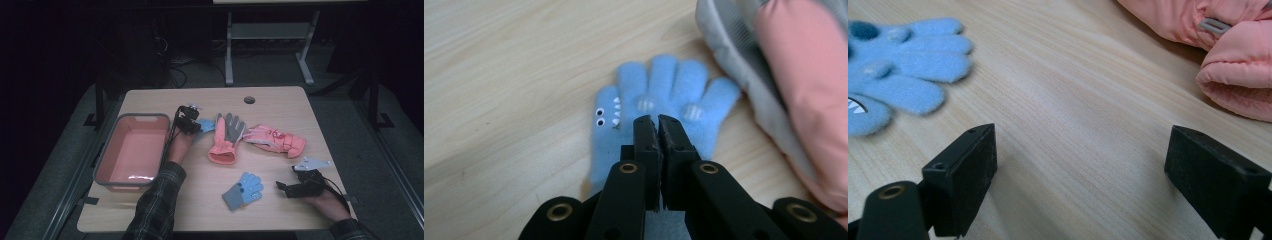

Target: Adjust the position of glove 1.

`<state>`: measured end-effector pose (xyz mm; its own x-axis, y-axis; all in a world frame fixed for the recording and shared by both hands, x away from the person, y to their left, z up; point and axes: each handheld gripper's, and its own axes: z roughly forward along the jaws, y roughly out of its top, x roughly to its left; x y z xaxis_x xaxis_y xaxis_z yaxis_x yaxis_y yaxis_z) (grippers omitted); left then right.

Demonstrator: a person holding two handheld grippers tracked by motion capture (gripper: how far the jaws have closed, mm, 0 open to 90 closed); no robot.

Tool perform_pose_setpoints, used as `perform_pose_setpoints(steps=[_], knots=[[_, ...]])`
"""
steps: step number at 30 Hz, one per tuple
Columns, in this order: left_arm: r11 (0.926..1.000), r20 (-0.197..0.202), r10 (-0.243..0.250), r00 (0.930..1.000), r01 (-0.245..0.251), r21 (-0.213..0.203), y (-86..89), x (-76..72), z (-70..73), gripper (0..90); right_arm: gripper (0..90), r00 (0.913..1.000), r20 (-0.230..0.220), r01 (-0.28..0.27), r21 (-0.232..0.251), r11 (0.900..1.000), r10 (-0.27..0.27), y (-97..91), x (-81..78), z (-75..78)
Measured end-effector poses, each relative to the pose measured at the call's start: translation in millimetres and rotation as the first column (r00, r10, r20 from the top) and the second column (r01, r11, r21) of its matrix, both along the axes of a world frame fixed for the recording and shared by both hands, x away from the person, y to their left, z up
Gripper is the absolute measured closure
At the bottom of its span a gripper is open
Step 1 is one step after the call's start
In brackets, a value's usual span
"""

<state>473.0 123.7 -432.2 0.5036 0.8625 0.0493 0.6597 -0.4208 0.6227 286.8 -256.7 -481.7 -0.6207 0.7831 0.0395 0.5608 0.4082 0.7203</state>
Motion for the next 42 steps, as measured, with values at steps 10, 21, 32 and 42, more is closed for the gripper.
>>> perform_pose_setpoints(steps=[10, 21, 32, 42], knots=[[0.9971, 0.019, -0.046, 0.9988, 0.047, -0.059, 7.2, -14.3, 32.6, 87.5, 12.8, 1.0000, 0.000, 0.000, 0.000, 1.0000, 0.000, 0.0, 0.0, 0.0], [0.9855, 0.045, -0.114, 0.9925, 0.119, -0.121, 14.3, -35.2, 56.9, 87.5, 12.8, 1.0000, -0.001, 0.000, 0.000, 1.0000, 0.000, 0.0, 0.0, 0.0], [0.9527, 0.052, -0.220, 0.9741, 0.226, -0.204, 2.2, -73.3, 67.5, 87.5, 12.8, 1.0000, -0.001, 0.004, 0.003, 1.0000, -0.004, 0.9, 0.3, 0.0], [0.9129, 0.057, -0.320, 0.9458, 0.323, -0.249, -16.3, -105.9, 66.4, 87.6, 12.8, 1.0000, -0.001, 0.004, 0.002, 1.0000, -0.004, 1.0, 0.5, -0.1]])
